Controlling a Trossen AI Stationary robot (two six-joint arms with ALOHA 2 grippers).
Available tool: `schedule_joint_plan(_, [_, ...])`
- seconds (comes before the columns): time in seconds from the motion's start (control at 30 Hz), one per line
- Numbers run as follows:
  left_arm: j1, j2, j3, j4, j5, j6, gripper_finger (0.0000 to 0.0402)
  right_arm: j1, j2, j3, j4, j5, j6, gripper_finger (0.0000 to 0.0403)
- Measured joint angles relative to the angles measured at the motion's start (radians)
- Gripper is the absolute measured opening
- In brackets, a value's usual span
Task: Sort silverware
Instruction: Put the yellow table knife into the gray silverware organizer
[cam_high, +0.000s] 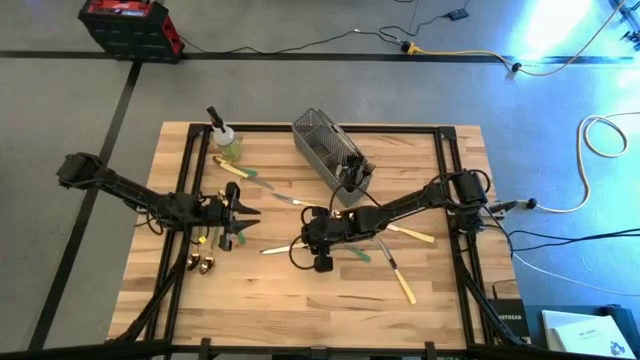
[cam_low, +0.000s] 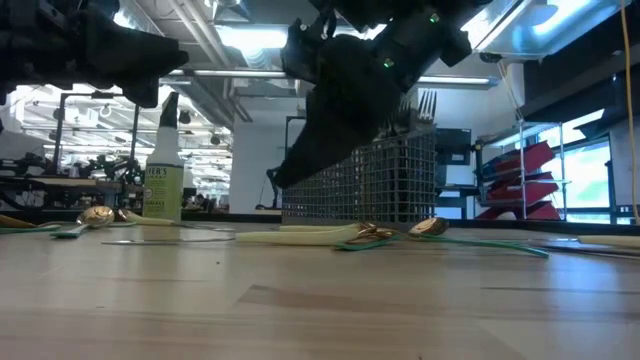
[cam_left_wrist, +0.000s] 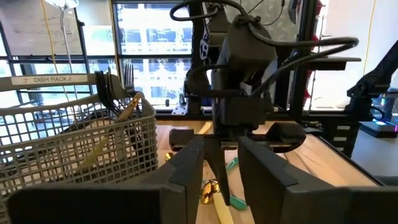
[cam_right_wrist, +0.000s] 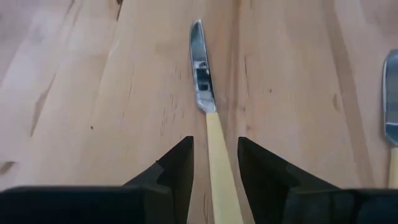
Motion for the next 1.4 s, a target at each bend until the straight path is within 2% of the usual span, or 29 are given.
schedule_joint_plan(0.2, [0.0,0.0,0.0,-0.001,0.0,0.0,0.0086,0.002,0.032,0.008,-0.008,-0.002,0.001,0.0107])
schedule_joint_plan(0.3, [0.0,0.0,0.0,-0.001,0.0,0.0,0.0086,0.002,0.08,0.055,-0.021,-0.004,0.001,0.0107])
schedule_joint_plan(0.5, [0.0,0.0,0.0,0.0,-0.001,0.0,0.0086,0.001,0.135,0.172,-0.177,0.034,0.001,0.0115])
schedule_joint_plan(0.67, [0.0,0.0,0.0,-0.001,-0.001,0.006,0.0086,-0.001,0.135,0.175,-0.215,0.034,0.031,0.0124])
schedule_joint_plan(1.2, [0.003,0.0,0.0,0.0,-0.004,0.007,0.0086,-0.019,0.18,0.176,-0.19,0.018,0.054,0.0124])
schedule_joint_plan(1.4, [0.003,0.0,0.0,-0.001,-0.004,0.008,0.0086,-0.018,0.18,0.177,-0.204,0.003,0.055,0.01])
